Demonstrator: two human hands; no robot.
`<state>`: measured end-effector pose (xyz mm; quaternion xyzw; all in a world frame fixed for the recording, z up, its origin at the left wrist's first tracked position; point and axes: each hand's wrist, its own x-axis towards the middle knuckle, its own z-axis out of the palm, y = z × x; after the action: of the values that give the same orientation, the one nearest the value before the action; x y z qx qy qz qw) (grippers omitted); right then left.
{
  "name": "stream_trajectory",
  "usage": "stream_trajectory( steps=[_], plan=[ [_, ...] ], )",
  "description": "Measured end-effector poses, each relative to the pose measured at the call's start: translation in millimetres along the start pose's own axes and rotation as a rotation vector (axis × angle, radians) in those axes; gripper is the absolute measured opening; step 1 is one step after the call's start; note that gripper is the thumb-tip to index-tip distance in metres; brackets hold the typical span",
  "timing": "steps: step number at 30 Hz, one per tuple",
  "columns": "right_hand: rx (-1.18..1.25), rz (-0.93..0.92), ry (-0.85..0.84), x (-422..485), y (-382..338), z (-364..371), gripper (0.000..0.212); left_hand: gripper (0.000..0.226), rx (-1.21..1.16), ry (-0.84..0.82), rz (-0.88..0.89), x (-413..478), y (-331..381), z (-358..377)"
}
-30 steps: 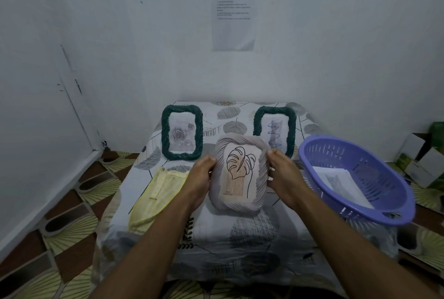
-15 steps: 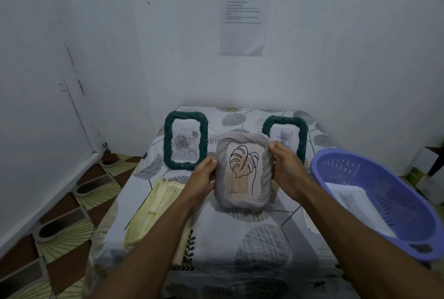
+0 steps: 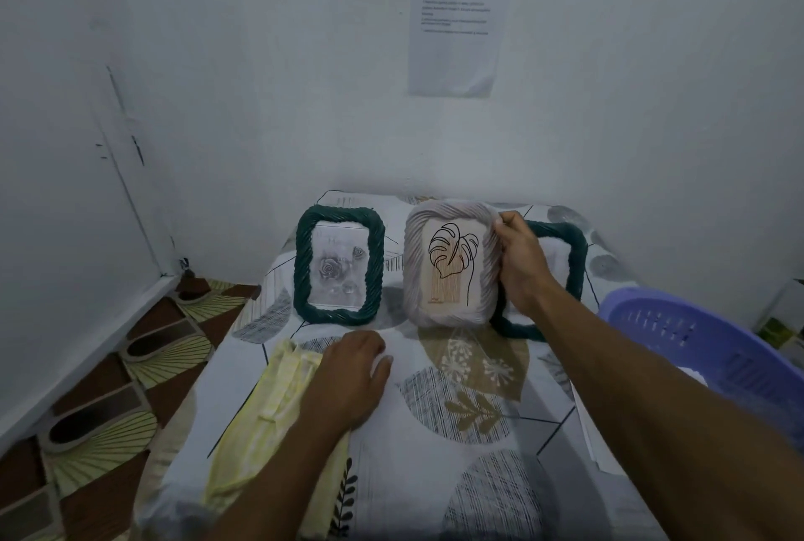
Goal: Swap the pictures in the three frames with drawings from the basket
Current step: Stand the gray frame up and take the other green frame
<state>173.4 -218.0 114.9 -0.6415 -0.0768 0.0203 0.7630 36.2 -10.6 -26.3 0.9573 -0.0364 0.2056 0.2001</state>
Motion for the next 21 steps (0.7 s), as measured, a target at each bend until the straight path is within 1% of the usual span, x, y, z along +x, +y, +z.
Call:
stream_trajectory(
  steps=[5, 9, 21],
  plan=[
    [-0.029, 0.036, 0.030, 13.0, 22.3, 8.2, 0.020, 0.036, 0.027, 0.069, 0.033, -0.8, -1.4, 6.0],
    [-0.026, 0.064, 0.054, 15.5, 34.9, 11.8, 0.022, 0.036, 0.041, 0.106, 0.025, -1.8, -2.5, 7.6],
    [-0.049, 0.072, 0.086, 21.1, 40.4, 13.4, 0.020, 0.039, 0.068, 0.040, -0.003, -2.2, -0.2, 5.8]
  ],
)
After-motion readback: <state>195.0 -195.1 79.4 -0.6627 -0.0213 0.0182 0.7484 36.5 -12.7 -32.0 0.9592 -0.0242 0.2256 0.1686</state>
